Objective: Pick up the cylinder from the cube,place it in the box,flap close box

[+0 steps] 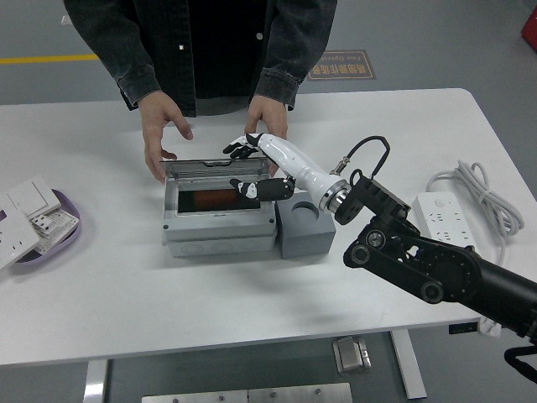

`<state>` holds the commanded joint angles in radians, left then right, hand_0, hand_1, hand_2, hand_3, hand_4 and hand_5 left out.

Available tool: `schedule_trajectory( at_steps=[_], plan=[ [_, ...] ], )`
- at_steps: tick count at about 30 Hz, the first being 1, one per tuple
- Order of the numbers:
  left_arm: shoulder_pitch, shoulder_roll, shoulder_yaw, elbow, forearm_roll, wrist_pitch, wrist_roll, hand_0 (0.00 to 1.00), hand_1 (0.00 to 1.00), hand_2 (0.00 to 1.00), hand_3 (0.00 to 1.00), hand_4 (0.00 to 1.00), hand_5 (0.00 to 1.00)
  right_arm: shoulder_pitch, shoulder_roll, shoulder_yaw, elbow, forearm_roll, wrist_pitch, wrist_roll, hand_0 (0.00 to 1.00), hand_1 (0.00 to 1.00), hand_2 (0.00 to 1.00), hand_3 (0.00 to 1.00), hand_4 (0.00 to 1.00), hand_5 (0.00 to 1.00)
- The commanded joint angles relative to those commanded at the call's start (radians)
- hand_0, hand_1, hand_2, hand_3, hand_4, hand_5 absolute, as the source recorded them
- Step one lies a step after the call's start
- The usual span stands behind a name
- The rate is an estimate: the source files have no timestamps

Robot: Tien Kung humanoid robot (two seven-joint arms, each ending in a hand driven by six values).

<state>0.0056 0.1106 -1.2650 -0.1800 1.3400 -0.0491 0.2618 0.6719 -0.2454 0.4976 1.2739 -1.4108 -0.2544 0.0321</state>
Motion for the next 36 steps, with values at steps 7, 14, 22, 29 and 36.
schedule_trajectory(
  at_steps=[7,14,22,29,36],
  plan=[
    [0.003,-0.001,0.007,0.000,0.007,-0.001,0.004,0.599,0.581,0.557,0.599,0.661,0.266,-0.060,0.006,0.020,0.013,0.083,0.020,0.041,0.775,0.682,0.675,0.712,0.688,0.166],
    [0.006,-0.001,0.005,0.000,0.011,0.001,0.006,0.599,0.580,0.557,0.599,0.665,0.269,-0.124,0.001,0.148,0.053,0.014,0.008,0.047,0.776,0.695,0.695,0.735,0.643,0.204],
    [0.013,-0.007,0.019,0.000,-0.016,0.006,0.003,0.599,0.581,0.557,0.599,0.666,0.270,-0.308,0.008,0.406,0.163,-0.077,-0.033,0.128,0.778,0.692,0.693,0.729,0.639,0.204],
    [0.036,-0.010,0.054,0.000,-0.071,0.019,-0.001,0.599,0.580,0.557,0.599,0.666,0.270,-0.498,0.057,0.661,0.185,0.081,0.004,0.268,0.770,0.684,0.683,0.713,0.632,0.207],
    [0.051,-0.006,0.078,0.000,-0.101,0.026,-0.001,0.599,0.580,0.557,0.599,0.666,0.271,-0.623,0.103,0.888,0.149,0.256,0.083,0.372,0.750,0.661,0.663,0.691,0.642,0.202]
  ],
)
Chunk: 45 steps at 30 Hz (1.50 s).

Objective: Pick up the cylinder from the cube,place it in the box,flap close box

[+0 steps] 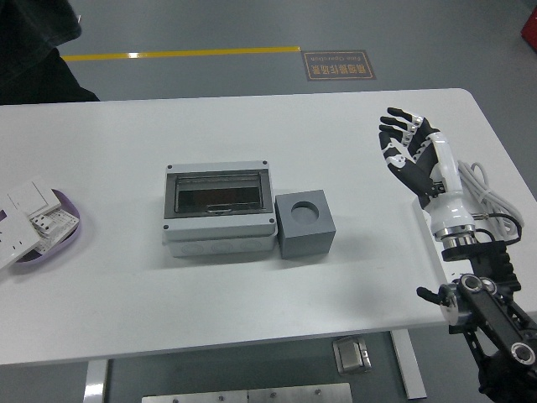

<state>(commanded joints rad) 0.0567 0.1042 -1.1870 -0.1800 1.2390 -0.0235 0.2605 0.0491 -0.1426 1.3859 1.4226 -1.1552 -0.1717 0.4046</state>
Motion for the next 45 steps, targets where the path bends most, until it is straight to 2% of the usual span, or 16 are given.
schedule_trajectory(
  at_steps=[3,7,8,13,14,25,26,37,38,45],
  plan=[
    [-0.001,0.005,0.000,0.000,0.003,-0.002,-0.001,0.599,0.580,0.557,0.599,0.667,0.272,-0.005,0.007,0.070,-0.021,0.043,-0.002,0.018,0.757,0.668,0.663,0.701,0.643,0.198],
    [0.004,0.011,0.000,0.000,0.002,-0.003,-0.002,0.599,0.580,0.557,0.599,0.667,0.272,-0.011,0.014,0.128,-0.033,0.039,0.002,0.014,0.757,0.668,0.663,0.701,0.643,0.198],
    [0.006,0.012,0.001,0.000,0.001,-0.003,-0.002,0.599,0.581,0.557,0.599,0.667,0.272,-0.011,0.015,0.132,-0.035,0.036,0.004,0.012,0.774,0.688,0.713,0.746,0.755,0.192],
    [0.019,0.012,0.005,0.000,-0.014,-0.001,-0.004,0.599,0.581,0.557,0.599,0.667,0.272,-0.011,0.015,0.145,-0.044,0.021,0.014,0.002,0.774,0.688,0.713,0.746,0.755,0.192],
    [0.021,0.010,0.006,0.000,-0.017,0.000,-0.004,0.599,0.581,0.557,0.599,0.667,0.272,-0.011,0.014,0.146,-0.044,0.017,0.016,0.000,0.806,0.718,0.706,0.727,0.827,0.185],
    [0.026,0.004,-0.001,0.000,-0.017,0.000,-0.004,0.599,0.581,0.557,0.599,0.666,0.271,-0.011,0.008,0.140,-0.034,-0.017,0.027,-0.027,0.808,0.721,0.708,0.716,0.827,0.178],
    [0.027,0.005,-0.001,0.000,-0.017,0.000,-0.004,0.599,0.581,0.557,0.600,0.666,0.270,-0.011,0.007,0.138,-0.035,-0.016,0.028,-0.029,0.824,0.737,0.721,0.726,0.802,0.114],
    [0.024,0.005,-0.008,0.000,-0.011,0.000,-0.003,0.599,0.581,0.557,0.600,0.665,0.269,-0.017,0.006,0.131,-0.041,0.001,0.029,-0.029,0.818,0.748,0.728,0.731,0.786,0.092],
    [0.023,0.005,-0.008,0.000,-0.009,0.000,-0.003,0.599,0.580,0.557,0.600,0.665,0.268,-0.016,0.005,0.131,-0.040,0.000,0.029,-0.029,0.816,0.748,0.725,0.730,0.781,0.066],
    [0.019,0.003,-0.009,0.000,0.002,-0.005,-0.009,0.599,0.580,0.557,0.600,0.665,0.268,-0.021,0.005,0.129,-0.021,-0.015,0.026,-0.029,0.816,0.750,0.726,0.736,0.769,0.058]
  ],
)
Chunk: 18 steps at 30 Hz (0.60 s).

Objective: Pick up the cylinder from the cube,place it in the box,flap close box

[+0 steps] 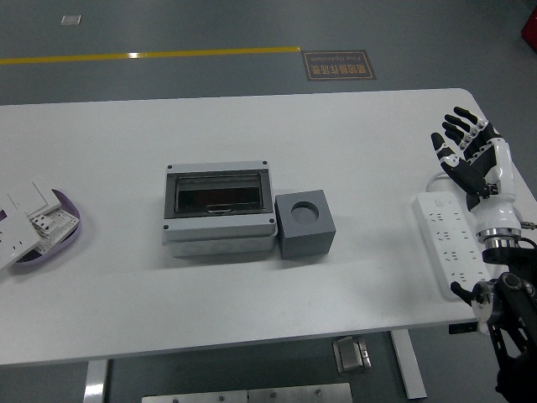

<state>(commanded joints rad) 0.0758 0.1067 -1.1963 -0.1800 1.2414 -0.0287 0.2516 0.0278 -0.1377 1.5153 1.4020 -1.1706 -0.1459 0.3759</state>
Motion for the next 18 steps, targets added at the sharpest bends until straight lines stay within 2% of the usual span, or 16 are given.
schedule_trajectory(
  at_steps=[18],
  plan=[
    [-0.023,0.001,-0.023,0.000,0.026,-0.006,-0.001,0.599,0.581,0.557,0.600,0.665,0.264,-0.009,0.007,0.024,-0.011,-0.007,-0.024,-0.002,0.817,0.746,0.722,0.717,0.764,0.063]
  ],
)
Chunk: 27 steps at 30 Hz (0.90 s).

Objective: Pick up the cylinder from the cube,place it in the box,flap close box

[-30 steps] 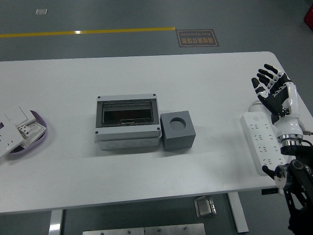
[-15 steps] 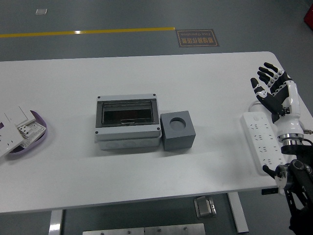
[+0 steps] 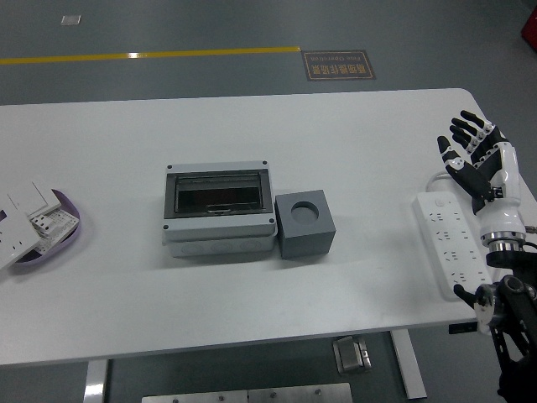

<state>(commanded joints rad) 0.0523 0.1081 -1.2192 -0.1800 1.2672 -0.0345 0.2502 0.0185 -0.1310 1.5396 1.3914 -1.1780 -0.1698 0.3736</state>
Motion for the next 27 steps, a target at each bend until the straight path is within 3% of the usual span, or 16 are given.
schedule_trajectory(
  at_steps=[27],
  plan=[
    [-0.014,0.005,-0.011,0.000,0.003,0.002,0.001,0.599,0.580,0.557,0.601,0.665,0.259,-0.001,0.007,-0.001,-0.016,0.008,0.002,-0.006,0.813,0.744,0.731,0.705,0.763,0.078]
  ],
)
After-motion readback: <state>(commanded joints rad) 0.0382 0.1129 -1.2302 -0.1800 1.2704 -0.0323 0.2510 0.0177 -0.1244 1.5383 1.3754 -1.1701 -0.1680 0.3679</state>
